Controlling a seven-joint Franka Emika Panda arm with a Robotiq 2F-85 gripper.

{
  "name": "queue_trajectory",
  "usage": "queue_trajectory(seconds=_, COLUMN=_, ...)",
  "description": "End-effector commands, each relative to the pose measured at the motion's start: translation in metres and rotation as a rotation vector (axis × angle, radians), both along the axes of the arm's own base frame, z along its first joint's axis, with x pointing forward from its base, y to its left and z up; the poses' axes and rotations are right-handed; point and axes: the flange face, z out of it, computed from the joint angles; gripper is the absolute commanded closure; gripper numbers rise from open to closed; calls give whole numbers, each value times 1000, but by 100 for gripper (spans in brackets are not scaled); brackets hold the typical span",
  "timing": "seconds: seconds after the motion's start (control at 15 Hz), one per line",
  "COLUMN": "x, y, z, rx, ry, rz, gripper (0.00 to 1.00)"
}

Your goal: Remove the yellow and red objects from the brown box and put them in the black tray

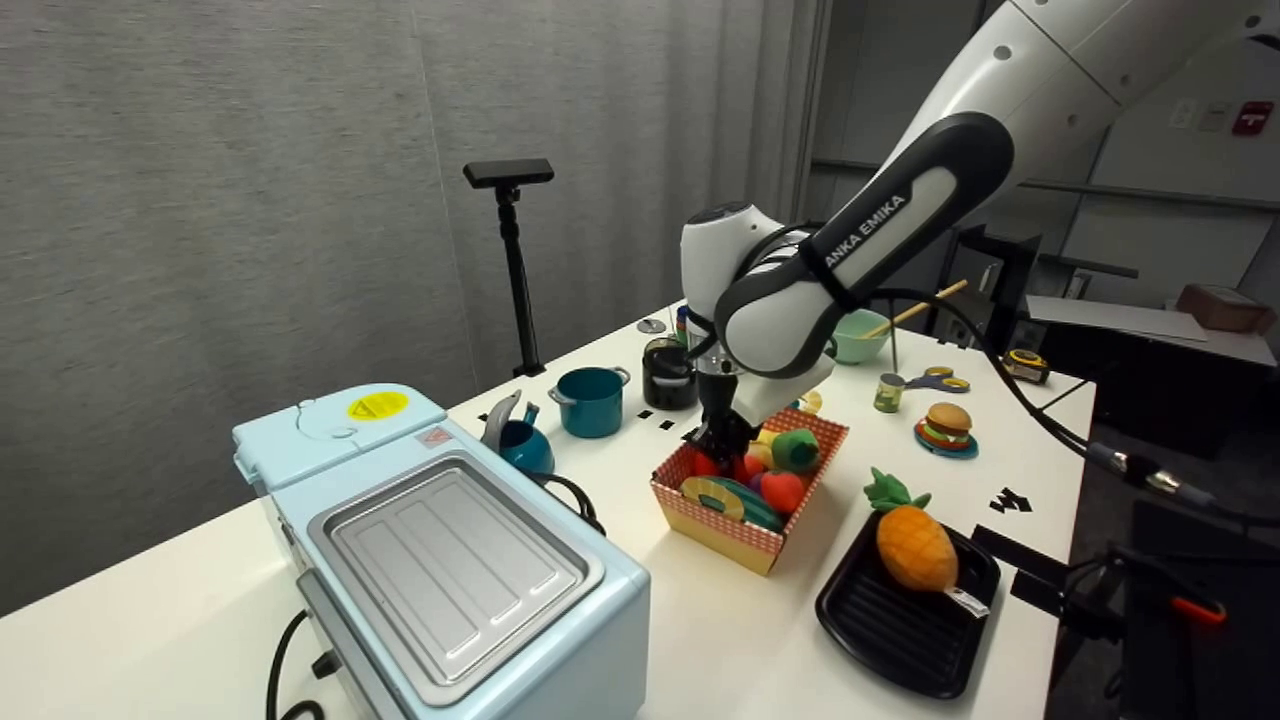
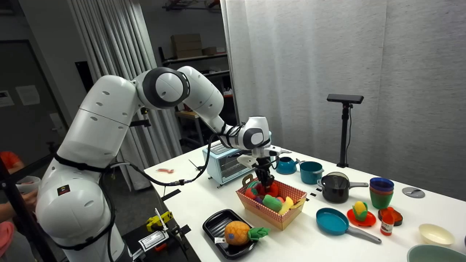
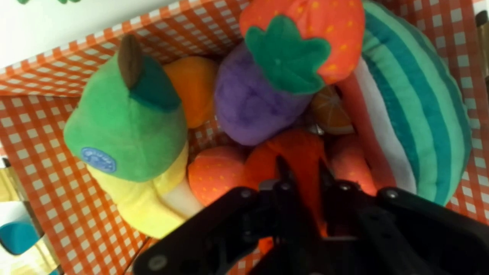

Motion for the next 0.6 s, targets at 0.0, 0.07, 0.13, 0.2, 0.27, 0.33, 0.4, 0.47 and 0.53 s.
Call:
queue_trajectory(seconds=0.0, x=-15, y=-30, z=39, rx=-22, ry=-58, rz=3, gripper=96)
queue_trajectory(seconds=0.07, x=-18, y=-35, z=45, rx=-22, ry=-81, rz=3, gripper=96)
queue_trajectory(seconds=0.13, x=-22, y=-43, z=56, rx=-22, ry=-108, rz=1, gripper=96)
queue_trajectory(seconds=0.2, x=-27, y=-51, z=69, rx=-21, ry=-139, rz=-4, gripper=96)
queue_trajectory(seconds=0.27, x=-32, y=-60, z=81, rx=-20, ry=-162, rz=-9, gripper=96)
queue_trajectory(seconds=0.33, x=-39, y=-68, z=95, rx=-22, ry=-185, rz=-14, gripper=96)
queue_trajectory(seconds=0.4, x=-46, y=-74, z=105, rx=-22, ry=-201, rz=-17, gripper=96)
queue_trajectory(seconds=0.47, x=-53, y=-81, z=116, rx=-17, ry=-212, rz=-22, gripper=96)
queue_trajectory(seconds=0.53, x=-59, y=-87, z=124, rx=-5, ry=-208, rz=-26, gripper=96)
